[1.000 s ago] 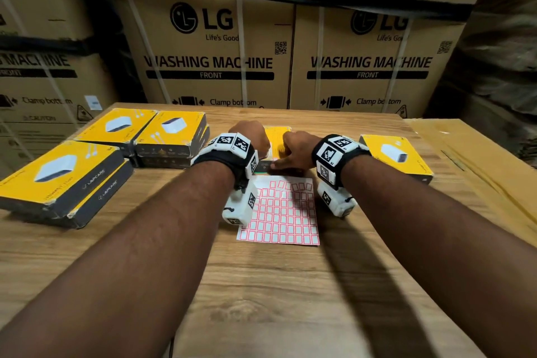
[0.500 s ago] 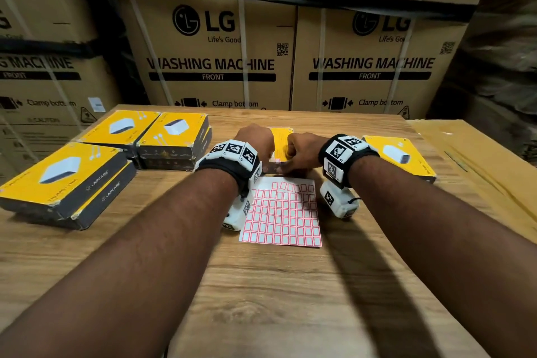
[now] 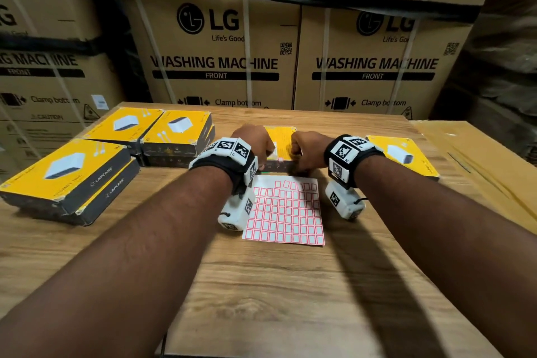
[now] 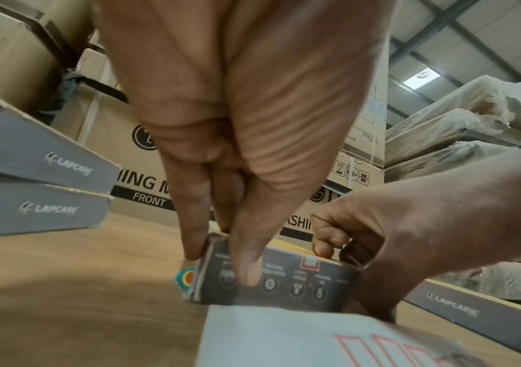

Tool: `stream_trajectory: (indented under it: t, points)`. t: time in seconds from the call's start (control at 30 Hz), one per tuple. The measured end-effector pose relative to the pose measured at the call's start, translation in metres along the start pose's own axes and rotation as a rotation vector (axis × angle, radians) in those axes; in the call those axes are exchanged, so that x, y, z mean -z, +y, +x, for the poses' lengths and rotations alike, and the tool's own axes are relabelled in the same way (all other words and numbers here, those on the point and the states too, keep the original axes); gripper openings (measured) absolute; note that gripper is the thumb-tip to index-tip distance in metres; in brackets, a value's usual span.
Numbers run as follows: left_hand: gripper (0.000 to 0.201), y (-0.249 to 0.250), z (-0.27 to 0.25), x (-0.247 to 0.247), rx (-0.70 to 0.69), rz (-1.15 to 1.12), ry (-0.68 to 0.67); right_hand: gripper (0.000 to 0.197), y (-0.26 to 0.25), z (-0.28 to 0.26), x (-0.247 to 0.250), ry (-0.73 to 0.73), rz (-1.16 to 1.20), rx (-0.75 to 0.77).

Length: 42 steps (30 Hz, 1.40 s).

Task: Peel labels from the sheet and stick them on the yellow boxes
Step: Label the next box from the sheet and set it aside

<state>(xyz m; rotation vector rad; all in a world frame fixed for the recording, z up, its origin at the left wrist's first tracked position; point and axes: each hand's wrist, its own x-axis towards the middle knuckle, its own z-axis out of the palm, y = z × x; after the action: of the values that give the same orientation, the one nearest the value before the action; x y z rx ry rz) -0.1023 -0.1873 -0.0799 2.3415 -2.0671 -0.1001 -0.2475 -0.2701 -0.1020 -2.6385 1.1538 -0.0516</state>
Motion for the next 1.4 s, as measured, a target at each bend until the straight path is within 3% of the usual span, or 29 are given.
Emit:
stream_trajectory:
  t: [0.07, 0.17, 0.27, 0.37, 0.5, 0.63, 0.8, 0.93, 1.07, 1.13, 1.2, 1.3, 1.4]
  points:
    - [0.029, -0.002, 0.001, -0.003, 0.043, -0.081, 0.053, 0.039, 0.001, -0.001, 0.000, 0.032, 0.034, -0.029]
    - [0.036, -0.003, 0.000, -0.005, 0.218, -0.279, 0.174, 0.047, 0.001, -0.005, 0.001, 0.077, 0.090, -0.083]
    - [0.041, 0.001, -0.003, -0.003, 0.332, -0.380, 0.130, 0.057, 0.003, -0.005, 0.003, 0.076, 0.227, -0.165]
    - [0.039, 0.005, -0.007, 0.000, 0.379, -0.568, 0.067, 0.072, 0.003, -0.004, 0.004, 0.040, 0.365, -0.235]
    - [0.027, 0.008, -0.011, 0.010, 0.434, -0.978, 0.112, 0.073, 0.000, -0.010, 0.011, 0.047, 0.533, -0.238]
    - [0.025, 0.015, -0.020, 0.019, 0.428, -1.207, 0.167, 0.095, -0.005, -0.020, 0.017, 0.068, 0.393, -0.180]
    - [0.032, 0.029, -0.033, 0.024, 0.386, -1.231, 0.161, 0.086, -0.019, -0.035, 0.016, 0.224, 0.248, -0.168]
    - [0.036, 0.025, -0.037, 0.026, 0.363, -1.174, 0.137, 0.083, -0.015, -0.041, 0.013, 0.289, 0.284, -0.188]
    - [0.044, 0.007, -0.045, 0.028, 0.372, -0.736, 0.247, 0.078, -0.011, -0.054, 0.017, 0.340, 0.494, -0.081]
    - [0.047, -0.005, -0.044, 0.023, 0.376, -0.691, 0.251, 0.070, -0.008, -0.061, 0.024, 0.326, 0.542, -0.012]
    - [0.039, -0.013, -0.044, 0.019, 0.414, -0.876, 0.205, 0.062, -0.005, -0.068, 0.028, 0.298, 0.571, 0.040]
    - [0.019, -0.016, -0.047, 0.015, 0.477, -1.367, 0.037, 0.066, -0.004, -0.073, 0.026, 0.216, 0.626, 0.104]
    - [0.015, -0.017, -0.054, 0.014, 0.448, -1.444, -0.094, 0.070, -0.003, -0.076, 0.026, 0.154, 0.623, 0.106]
